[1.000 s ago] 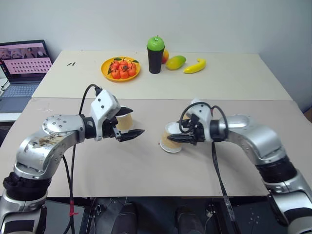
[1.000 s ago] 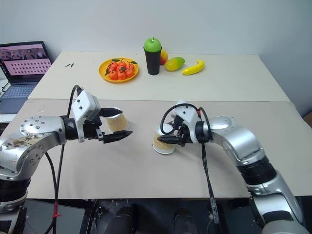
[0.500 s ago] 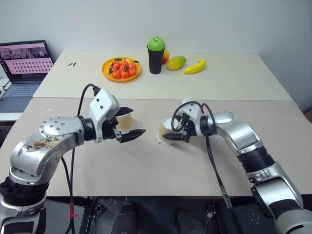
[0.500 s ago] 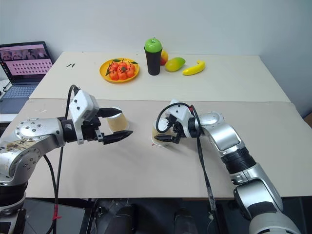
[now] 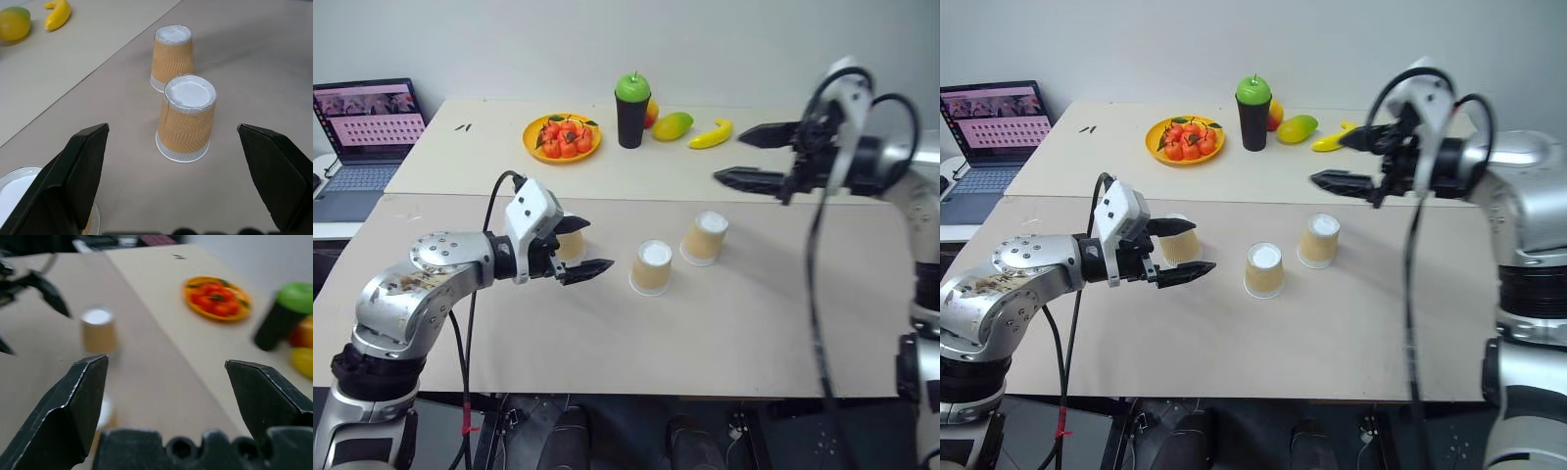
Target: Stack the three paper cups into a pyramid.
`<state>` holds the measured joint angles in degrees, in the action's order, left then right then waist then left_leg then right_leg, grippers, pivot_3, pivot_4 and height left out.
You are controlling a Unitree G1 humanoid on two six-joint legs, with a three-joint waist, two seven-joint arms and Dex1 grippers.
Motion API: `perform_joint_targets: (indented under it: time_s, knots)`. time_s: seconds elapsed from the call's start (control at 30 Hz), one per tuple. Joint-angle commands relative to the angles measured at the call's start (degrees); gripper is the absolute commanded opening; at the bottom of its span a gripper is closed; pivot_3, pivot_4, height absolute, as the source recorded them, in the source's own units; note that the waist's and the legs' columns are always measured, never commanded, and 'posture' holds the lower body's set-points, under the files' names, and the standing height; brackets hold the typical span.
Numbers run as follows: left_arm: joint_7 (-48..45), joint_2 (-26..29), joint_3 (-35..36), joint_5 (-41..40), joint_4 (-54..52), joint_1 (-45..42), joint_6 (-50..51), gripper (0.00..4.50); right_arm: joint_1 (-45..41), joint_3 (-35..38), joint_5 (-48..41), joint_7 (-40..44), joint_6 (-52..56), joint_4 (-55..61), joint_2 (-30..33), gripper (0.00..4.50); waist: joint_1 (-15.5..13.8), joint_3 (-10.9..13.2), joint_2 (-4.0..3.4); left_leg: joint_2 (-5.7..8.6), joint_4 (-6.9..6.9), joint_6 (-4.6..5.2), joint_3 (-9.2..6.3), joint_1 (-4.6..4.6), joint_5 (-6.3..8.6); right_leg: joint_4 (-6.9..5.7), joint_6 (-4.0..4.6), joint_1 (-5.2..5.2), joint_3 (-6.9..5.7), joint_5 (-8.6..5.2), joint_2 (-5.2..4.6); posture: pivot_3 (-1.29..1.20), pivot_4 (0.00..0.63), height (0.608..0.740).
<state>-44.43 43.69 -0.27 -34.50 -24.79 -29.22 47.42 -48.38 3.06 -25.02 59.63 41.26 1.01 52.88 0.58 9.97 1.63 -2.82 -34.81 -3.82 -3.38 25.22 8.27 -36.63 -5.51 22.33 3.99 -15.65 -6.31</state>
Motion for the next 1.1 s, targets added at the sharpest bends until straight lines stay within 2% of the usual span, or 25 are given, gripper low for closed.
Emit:
perform_joint_targets:
  time_s: [0.03,0.2,0.43,0.57,0.83,1.0,1.1]
  knots:
    - [-1.1,-0.1,0.0,0.5,-0.6,-1.4,-2.0,4.50,8.5,-0.2,5.9,-0.1,-8.1,-2.5,2.9,4.46,0.2,0.0,0.00,0.00,0.00,0.01,0.01,0.00,0.01,-0.01,0.00,0.00,0.01,0.00,-0.01,0.00,0.150,0.735]
    - [-1.9,-0.1,-0.2,1.1,-0.2,-1.8,-2.7,4.50,13.0,0.0,7.1,-1.3,-13.5,-7.4,-0.6,4.46,1.9,0.1,-0.19,0.01,-0.04,0.02,0.07,-0.05,0.00,-0.19,0.00,0.07,0.13,0.00,0.00,0.00,0.150,0.735]
    - [-2.3,0.2,-0.1,1.7,-0.6,-1.6,-2.9,4.50,10.6,-3.8,9.6,-1.2,-17.3,-13.1,-7.0,4.46,2.1,0.1,-0.21,0.01,-0.06,0.00,0.04,-0.08,-0.01,-0.18,-0.01,0.00,0.12,0.00,0.01,0.00,0.150,0.735]
    - [-1.9,0.6,0.9,1.7,-1.5,-1.1,-2.2,4.50,4.6,-7.1,12.5,-0.8,-20.8,-20.9,-12.2,4.46,2.1,0.1,-0.23,0.01,-0.06,-0.01,0.03,-0.08,-0.02,-0.18,-0.01,0.01,0.11,0.00,0.01,0.00,0.150,0.735]
    - [-0.1,0.8,2.3,1.7,-3.1,1.3,-1.7,4.50,-4.6,-9.1,15.2,0.2,-26.3,-33.1,-18.6,4.46,1.9,0.2,-0.26,0.01,-0.02,-0.04,0.01,-0.06,-0.03,-0.15,-0.01,0.01,0.08,0.00,0.01,0.00,0.150,0.735]
    - [0.9,0.9,2.6,1.7,-3.9,1.8,-1.6,4.50,-7.5,-9.4,16.6,1.1,-28.7,-38.0,-21.0,4.46,1.8,0.2,-0.27,0.01,-0.02,-0.05,0.01,-0.07,-0.04,-0.19,-0.01,0.01,0.08,0.01,0.01,0.00,0.150,0.735]
    - [1.3,1.0,2.9,1.6,-4.2,2.1,-1.5,4.50,-7.7,-9.4,17.1,1.6,-29.4,-39.4,-21.2,3.77,1.8,0.2,-0.27,0.01,-0.01,-0.05,0.01,-0.06,-0.04,-0.17,-0.01,0.01,0.07,0.01,0.01,0.00,0.150,0.735]
